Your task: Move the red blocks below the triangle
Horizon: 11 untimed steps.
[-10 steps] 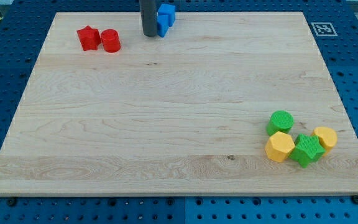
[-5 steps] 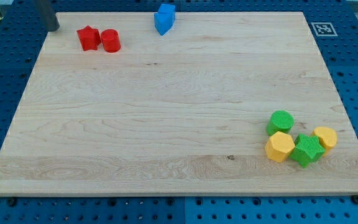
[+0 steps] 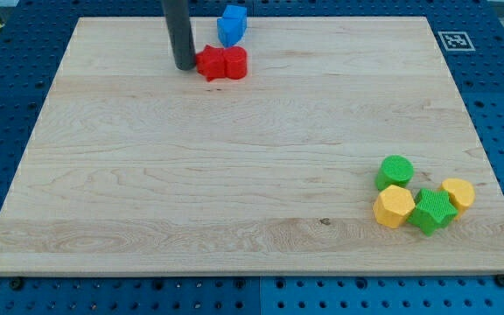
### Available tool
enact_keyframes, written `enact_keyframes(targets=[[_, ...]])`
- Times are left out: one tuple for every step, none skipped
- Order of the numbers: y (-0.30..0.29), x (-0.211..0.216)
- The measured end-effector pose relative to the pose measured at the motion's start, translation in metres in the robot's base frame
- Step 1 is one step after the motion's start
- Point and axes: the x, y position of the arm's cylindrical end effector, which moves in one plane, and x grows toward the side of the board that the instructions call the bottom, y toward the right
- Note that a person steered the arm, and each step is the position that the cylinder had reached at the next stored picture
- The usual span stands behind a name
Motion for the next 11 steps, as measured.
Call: enact_keyframes(targets=[[0.019,0.015],[0.021,0.034],[0.034,0.053],[0.059,0.073],[0.074,0.073],[0.074,0.066],[0.074,0.054],[0.074,0.042],[0.068,0.034],[0.050,0.043],[0.016,0.046]])
